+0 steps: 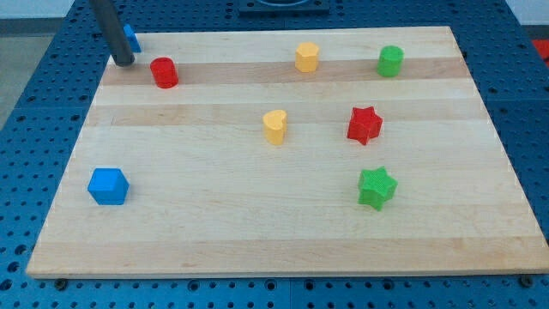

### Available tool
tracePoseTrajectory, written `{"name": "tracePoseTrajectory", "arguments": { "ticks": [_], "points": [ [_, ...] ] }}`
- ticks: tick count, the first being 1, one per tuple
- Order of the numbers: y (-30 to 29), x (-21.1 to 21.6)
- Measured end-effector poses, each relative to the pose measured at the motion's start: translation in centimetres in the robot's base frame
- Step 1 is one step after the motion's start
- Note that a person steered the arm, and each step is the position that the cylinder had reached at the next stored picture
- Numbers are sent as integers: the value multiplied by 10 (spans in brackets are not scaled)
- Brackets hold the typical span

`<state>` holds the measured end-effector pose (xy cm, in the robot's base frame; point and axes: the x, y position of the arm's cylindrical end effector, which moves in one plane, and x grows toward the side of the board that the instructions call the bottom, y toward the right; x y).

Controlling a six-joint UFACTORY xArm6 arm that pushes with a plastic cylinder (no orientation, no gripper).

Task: Move yellow hexagon towards the top center

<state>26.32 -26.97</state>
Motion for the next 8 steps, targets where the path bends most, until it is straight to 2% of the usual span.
{"name": "tracePoseTrajectory", "arguments": {
  "ticks": [1, 3, 4, 6, 7, 8],
  "points": [
    [22, -3],
    [128, -18],
    [180, -8],
    [276, 49],
    [328, 47],
    [344, 30]
  ]
}}
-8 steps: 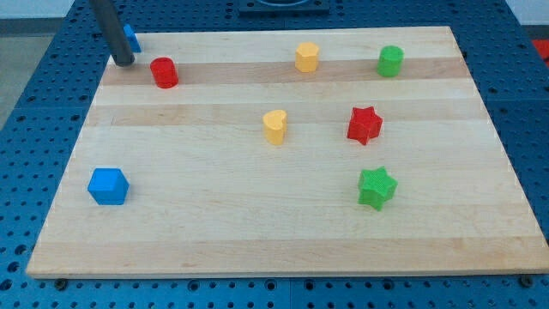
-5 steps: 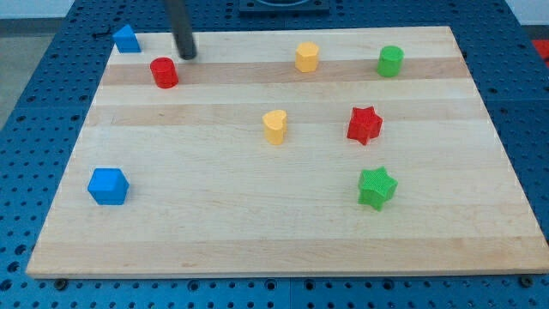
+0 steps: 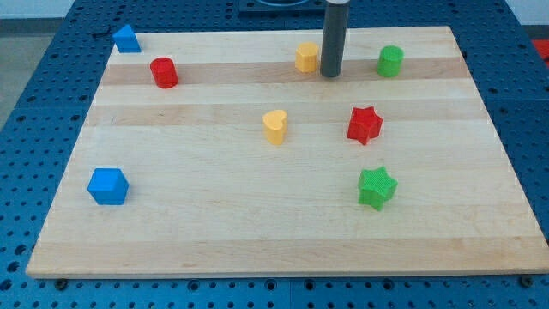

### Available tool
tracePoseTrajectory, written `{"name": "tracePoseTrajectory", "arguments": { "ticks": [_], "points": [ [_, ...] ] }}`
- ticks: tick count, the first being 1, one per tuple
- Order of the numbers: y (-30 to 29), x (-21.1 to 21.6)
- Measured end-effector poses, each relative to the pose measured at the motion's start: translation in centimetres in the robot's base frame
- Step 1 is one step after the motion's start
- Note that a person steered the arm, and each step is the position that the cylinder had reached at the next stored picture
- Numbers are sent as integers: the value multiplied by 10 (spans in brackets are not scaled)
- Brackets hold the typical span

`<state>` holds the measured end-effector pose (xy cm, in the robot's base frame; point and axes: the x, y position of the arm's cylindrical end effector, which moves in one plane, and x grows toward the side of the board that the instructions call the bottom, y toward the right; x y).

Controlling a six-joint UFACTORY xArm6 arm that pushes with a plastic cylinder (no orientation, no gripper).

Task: Move yellow hexagon towards the top center

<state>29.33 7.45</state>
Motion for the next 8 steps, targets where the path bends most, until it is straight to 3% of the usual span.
{"name": "tracePoseTrajectory", "arguments": {
  "ticks": [8],
  "points": [
    [-77, -2]
  ]
}}
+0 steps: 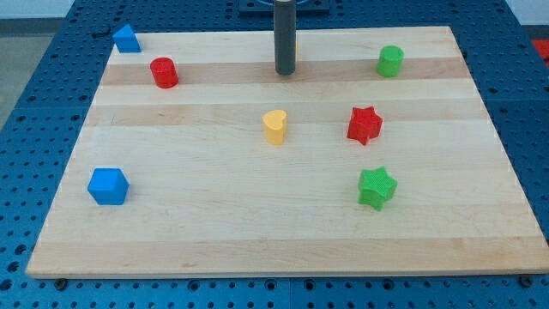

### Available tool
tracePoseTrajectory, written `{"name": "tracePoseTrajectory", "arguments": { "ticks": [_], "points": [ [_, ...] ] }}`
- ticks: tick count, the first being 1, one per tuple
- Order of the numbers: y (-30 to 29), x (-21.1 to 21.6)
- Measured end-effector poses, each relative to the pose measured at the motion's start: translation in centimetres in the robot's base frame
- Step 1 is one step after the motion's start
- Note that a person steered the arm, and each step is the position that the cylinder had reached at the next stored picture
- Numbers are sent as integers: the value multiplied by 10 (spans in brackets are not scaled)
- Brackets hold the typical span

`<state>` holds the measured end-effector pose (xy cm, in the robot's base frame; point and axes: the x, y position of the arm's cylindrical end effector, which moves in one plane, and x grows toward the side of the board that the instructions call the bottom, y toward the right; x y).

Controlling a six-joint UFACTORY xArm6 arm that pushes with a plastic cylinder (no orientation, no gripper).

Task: Move yellow hexagon towards the top center

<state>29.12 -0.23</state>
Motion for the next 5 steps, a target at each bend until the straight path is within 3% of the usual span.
{"name": "tracePoseTrajectory", "arguments": {
  "ticks": [3, 5],
  "points": [
    [0, -43],
    [0, -47]
  ]
}}
